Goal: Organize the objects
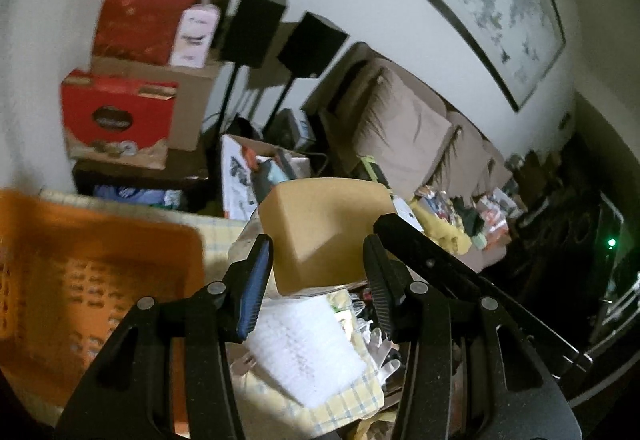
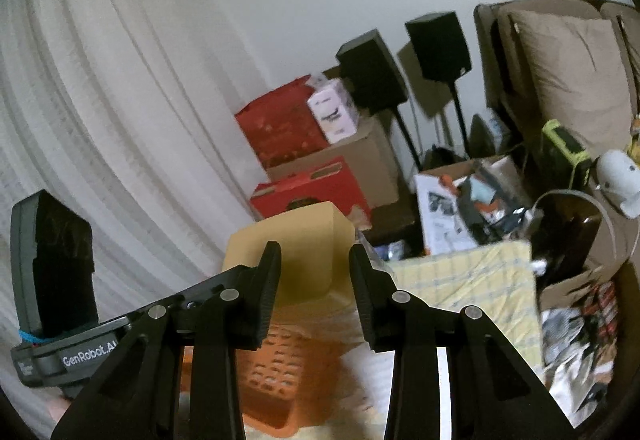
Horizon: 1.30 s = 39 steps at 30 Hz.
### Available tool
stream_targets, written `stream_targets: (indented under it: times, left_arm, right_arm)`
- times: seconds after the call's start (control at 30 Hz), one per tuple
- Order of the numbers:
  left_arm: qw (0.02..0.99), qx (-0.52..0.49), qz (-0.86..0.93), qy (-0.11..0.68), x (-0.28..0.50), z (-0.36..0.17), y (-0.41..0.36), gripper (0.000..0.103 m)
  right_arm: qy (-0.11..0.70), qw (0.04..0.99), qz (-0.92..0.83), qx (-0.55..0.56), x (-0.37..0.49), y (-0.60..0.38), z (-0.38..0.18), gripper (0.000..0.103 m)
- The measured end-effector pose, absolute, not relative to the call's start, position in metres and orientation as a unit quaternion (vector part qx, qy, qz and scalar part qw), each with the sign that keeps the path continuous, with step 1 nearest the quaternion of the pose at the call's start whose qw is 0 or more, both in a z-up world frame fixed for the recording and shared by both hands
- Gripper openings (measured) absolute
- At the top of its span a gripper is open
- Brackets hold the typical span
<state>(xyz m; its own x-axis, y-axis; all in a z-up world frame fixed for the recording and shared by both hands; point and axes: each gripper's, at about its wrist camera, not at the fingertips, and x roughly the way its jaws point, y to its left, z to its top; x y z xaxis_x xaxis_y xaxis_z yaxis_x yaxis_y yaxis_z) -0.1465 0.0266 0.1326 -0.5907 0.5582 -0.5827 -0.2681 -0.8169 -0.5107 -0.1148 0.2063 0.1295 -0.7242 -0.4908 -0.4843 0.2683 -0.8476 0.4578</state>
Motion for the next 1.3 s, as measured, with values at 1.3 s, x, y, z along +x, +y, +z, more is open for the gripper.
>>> stream_targets:
  times: [1.3]
  left_arm:
    - [0.158,-0.527,0.798,-0.245,-0.136,0.007,-0.096,0.044]
  right_arm:
    - [-0.188,0.235,-0.814,0.497,-0.134,0.097,0.008,0.036]
